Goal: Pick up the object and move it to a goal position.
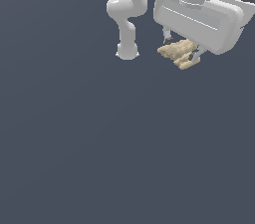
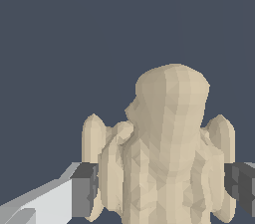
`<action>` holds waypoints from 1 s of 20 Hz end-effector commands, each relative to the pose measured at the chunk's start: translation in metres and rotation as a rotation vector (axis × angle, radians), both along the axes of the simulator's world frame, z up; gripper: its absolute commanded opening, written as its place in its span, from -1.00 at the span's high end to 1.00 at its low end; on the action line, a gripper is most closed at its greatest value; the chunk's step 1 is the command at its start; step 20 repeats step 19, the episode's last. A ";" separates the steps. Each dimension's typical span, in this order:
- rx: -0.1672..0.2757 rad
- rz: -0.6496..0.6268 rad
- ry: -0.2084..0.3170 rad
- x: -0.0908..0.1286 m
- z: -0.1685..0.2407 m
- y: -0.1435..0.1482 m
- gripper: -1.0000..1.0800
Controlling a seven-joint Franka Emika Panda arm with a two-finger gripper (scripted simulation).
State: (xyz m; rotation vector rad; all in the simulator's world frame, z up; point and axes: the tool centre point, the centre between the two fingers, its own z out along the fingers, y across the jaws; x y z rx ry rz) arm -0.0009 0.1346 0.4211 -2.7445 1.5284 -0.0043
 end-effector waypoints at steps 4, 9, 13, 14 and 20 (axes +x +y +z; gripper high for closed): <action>0.001 0.000 0.002 0.006 0.029 0.016 1.00; 0.001 0.000 0.002 0.009 0.044 0.024 1.00; 0.001 0.000 0.002 0.011 0.051 0.028 1.00; 0.001 0.000 0.002 0.012 0.052 0.029 1.00; 0.001 0.000 0.002 0.012 0.055 0.030 1.00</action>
